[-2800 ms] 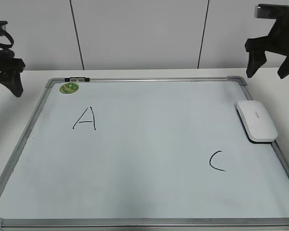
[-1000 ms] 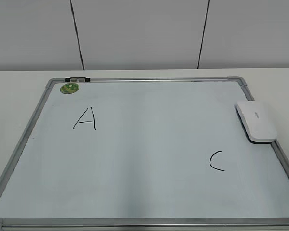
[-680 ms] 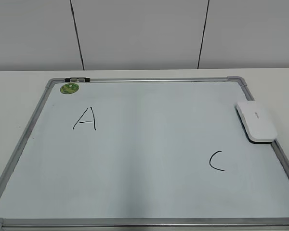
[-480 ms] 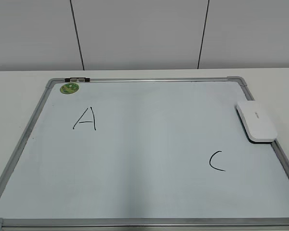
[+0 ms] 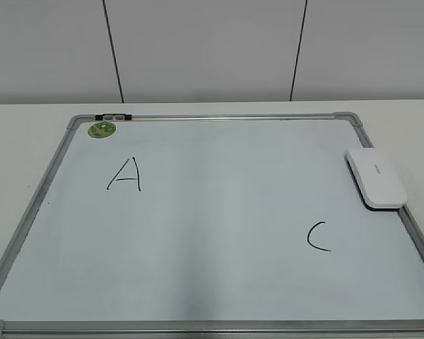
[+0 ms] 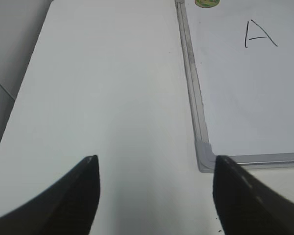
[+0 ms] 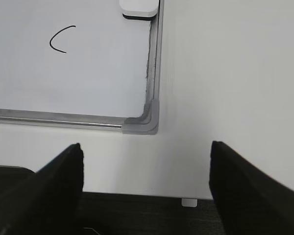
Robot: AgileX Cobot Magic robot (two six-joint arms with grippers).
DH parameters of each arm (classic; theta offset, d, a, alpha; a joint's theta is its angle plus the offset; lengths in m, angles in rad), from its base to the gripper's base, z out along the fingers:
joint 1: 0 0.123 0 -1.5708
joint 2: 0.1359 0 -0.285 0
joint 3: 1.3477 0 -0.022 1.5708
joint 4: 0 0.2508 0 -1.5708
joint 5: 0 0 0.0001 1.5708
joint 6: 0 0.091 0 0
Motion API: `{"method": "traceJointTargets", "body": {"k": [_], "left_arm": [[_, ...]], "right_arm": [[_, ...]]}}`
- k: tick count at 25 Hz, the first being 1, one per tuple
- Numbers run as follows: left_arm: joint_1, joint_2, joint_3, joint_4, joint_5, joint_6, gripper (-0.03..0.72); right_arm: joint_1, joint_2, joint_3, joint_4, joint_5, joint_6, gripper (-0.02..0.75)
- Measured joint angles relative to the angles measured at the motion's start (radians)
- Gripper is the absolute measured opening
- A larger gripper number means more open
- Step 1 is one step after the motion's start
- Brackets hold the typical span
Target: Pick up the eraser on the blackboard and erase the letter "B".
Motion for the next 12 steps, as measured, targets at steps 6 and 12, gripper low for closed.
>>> {"method": "traceJointTargets", "body": {"k": [6,12], "left_arm": [[0.0,0.0,0.002,-0.004,-0.008,0.0,0.541],[0.0,0.0,0.002,-0.004,-0.01,0.0,0.532]], "right_arm": [[0.0,0.0,0.0,-0.007,-0.004,-0.004,0.592],[0.0,0.0,0.0,-0.007,-0.006,-0.012,0.592]]}}
